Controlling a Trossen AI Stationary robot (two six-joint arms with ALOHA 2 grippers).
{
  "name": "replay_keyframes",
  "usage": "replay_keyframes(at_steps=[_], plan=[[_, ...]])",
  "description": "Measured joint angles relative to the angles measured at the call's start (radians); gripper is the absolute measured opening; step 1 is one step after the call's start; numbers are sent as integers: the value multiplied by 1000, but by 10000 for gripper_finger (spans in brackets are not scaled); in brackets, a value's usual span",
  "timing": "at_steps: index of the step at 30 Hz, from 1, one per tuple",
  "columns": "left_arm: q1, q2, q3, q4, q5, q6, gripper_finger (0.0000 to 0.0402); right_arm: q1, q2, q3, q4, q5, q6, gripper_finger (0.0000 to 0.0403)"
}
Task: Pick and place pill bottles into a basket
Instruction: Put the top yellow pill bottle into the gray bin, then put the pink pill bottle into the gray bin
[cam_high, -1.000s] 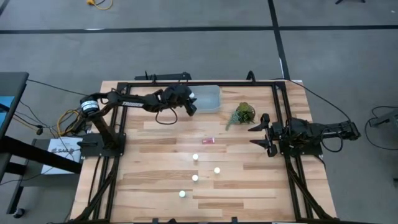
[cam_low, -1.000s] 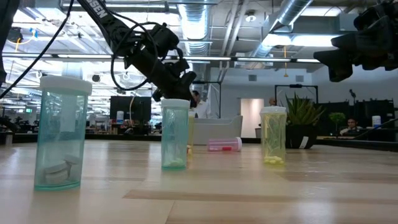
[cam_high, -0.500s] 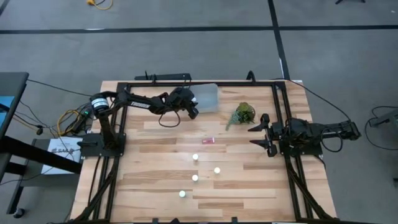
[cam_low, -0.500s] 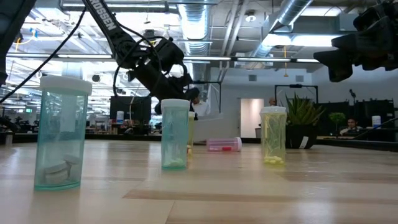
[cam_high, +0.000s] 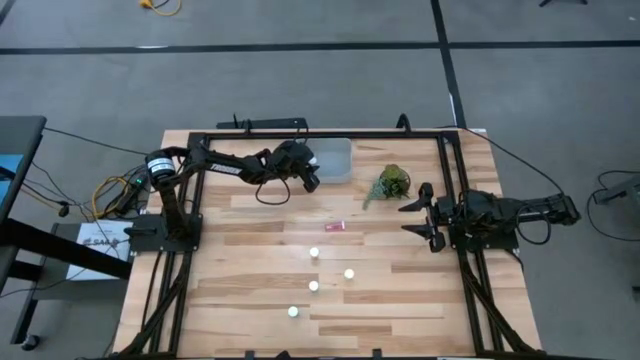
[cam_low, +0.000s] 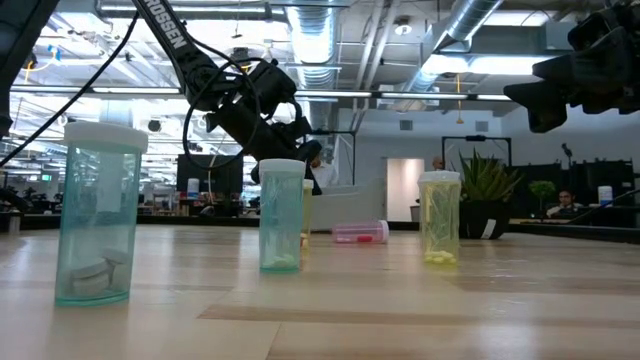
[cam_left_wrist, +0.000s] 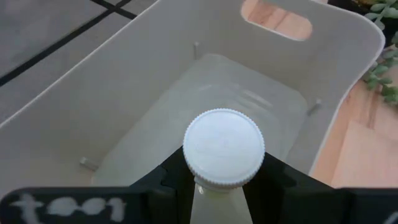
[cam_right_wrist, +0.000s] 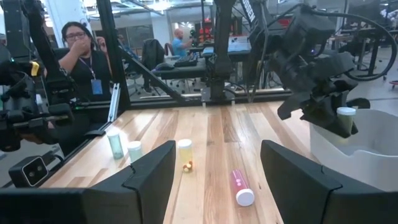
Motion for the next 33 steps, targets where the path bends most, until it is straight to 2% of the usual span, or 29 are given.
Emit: replay_keyframes(at_steps=[11, 24, 27, 33], plan=[[0, -1, 0, -2, 1, 0, 152, 0, 0, 0, 0, 0, 0, 230], [0, -1, 18, -23, 26, 7, 165, 0, 0, 0, 0, 0, 0, 230], [0, -1, 68, -92, 58, 9, 165, 0, 0, 0, 0, 0, 0, 230], [-10, -1, 196, -311, 52, 69, 165, 0, 0, 0, 0, 0, 0, 230]])
